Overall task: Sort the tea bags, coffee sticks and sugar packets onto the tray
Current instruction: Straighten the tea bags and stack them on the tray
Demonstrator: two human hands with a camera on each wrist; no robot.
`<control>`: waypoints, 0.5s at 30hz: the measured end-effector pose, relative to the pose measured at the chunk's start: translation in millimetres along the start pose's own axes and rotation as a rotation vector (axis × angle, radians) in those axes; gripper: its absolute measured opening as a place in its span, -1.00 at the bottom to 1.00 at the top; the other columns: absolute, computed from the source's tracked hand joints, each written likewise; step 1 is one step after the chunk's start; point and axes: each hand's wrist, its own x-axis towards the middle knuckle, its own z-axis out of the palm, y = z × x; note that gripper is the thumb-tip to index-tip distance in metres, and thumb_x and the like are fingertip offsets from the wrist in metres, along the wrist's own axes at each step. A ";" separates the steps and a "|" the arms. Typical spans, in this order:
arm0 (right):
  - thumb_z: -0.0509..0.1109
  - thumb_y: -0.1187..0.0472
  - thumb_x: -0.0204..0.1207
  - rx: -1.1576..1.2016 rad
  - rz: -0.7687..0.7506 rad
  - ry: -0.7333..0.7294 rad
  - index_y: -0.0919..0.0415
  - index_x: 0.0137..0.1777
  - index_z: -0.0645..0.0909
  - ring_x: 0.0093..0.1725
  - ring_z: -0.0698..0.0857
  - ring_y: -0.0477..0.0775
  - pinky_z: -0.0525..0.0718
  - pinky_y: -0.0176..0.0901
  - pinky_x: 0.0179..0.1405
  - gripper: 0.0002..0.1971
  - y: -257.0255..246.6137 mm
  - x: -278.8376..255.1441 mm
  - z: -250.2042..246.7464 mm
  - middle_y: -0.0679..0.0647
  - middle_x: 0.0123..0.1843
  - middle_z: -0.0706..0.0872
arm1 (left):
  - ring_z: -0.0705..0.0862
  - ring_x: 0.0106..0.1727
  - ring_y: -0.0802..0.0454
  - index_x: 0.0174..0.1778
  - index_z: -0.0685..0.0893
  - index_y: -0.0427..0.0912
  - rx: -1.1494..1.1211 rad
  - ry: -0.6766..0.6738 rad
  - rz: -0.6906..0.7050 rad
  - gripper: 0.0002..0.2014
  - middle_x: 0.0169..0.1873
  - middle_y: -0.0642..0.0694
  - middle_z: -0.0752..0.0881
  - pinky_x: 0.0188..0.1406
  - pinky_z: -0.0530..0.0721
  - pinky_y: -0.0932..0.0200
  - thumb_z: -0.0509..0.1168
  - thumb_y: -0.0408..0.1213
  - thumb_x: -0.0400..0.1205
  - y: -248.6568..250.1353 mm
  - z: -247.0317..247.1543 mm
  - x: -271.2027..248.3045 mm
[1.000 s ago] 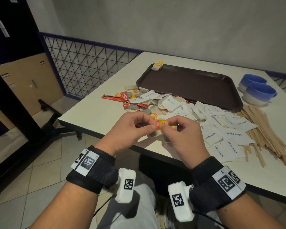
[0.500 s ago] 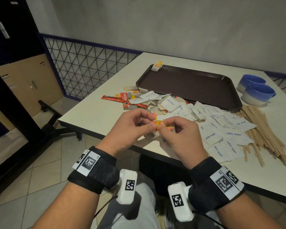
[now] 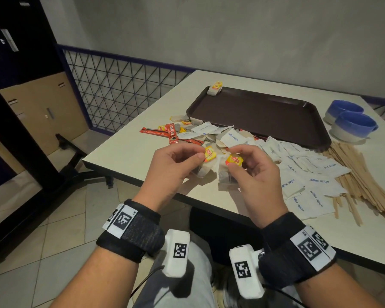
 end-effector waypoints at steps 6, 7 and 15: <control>0.42 0.63 0.52 0.185 0.099 -0.071 0.25 0.24 0.63 -0.32 0.73 -0.04 0.68 -0.27 -0.41 -0.62 -6.7 -1.9 -3.4 0.23 -0.26 0.77 | 0.83 0.03 0.06 0.03 0.90 0.03 0.027 -0.050 -0.012 -0.77 0.03 0.01 0.89 -0.10 0.73 0.24 0.42 -0.40 0.71 -0.9 2.1 -0.7; 0.44 0.62 0.52 0.186 0.106 -0.077 0.24 0.23 0.63 -0.28 0.76 0.03 0.70 -0.25 -0.38 -0.62 -7.0 -1.8 -3.5 0.28 -0.21 0.79 | 0.84 0.05 0.05 0.03 0.90 0.03 0.031 -0.063 -0.008 -0.76 0.03 0.03 0.89 -0.08 0.74 0.22 0.42 -0.41 0.70 -0.8 2.9 -1.4; 0.52 0.49 0.52 0.140 0.114 -0.073 0.30 0.23 0.65 -0.13 0.83 0.20 0.83 0.05 -0.10 -0.69 -6.1 -1.2 -2.4 0.26 -0.12 0.86 | 0.84 0.11 -0.16 0.02 0.93 0.06 0.074 -0.156 0.017 -0.84 -0.02 -0.05 0.90 0.22 0.80 -0.30 0.50 -0.30 0.65 -1.2 6.2 -5.7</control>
